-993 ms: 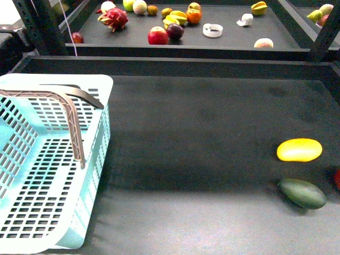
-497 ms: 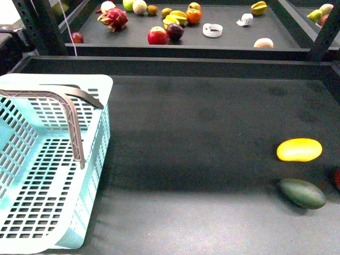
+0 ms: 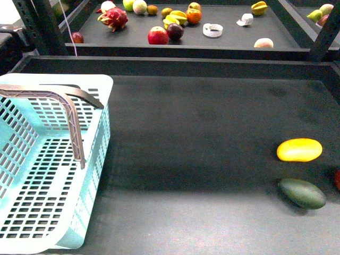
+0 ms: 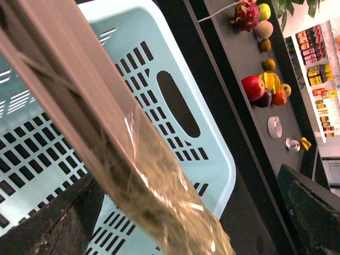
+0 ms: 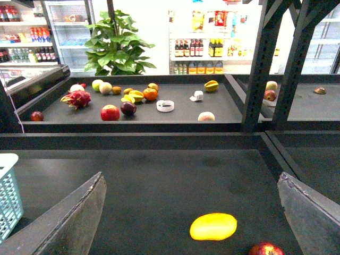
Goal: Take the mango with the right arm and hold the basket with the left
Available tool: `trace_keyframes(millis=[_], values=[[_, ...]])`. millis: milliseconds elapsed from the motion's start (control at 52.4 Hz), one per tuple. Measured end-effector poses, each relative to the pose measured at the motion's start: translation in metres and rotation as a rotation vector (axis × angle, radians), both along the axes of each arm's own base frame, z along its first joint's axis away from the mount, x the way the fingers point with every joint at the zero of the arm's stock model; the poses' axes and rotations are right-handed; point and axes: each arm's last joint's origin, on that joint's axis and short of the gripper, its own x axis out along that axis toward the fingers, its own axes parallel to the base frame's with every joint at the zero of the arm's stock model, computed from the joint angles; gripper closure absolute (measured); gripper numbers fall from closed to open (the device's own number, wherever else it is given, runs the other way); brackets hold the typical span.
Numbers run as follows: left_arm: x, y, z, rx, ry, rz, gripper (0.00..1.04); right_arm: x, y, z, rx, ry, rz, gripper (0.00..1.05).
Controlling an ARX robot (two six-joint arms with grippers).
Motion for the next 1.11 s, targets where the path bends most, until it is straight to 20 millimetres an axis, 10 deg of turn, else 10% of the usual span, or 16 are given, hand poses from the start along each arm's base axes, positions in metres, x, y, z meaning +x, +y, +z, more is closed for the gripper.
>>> trace_keyframes(millis=[210,764,1108], values=[[0.013,0.009,-0.007,-0.049,-0.014,0.040,0.09,0.000,0.000,0.000,0.000,0.000,0.000,0.08],[0.020,0.007,-0.001,-0.185,-0.104,0.070,0.96,0.000,0.000,0.000,0.000,0.000,0.000,0.08],[0.013,-0.013,0.018,-0.107,-0.136,-0.024,0.98,0.000,0.000,0.000,0.000,0.000,0.000,0.08]])
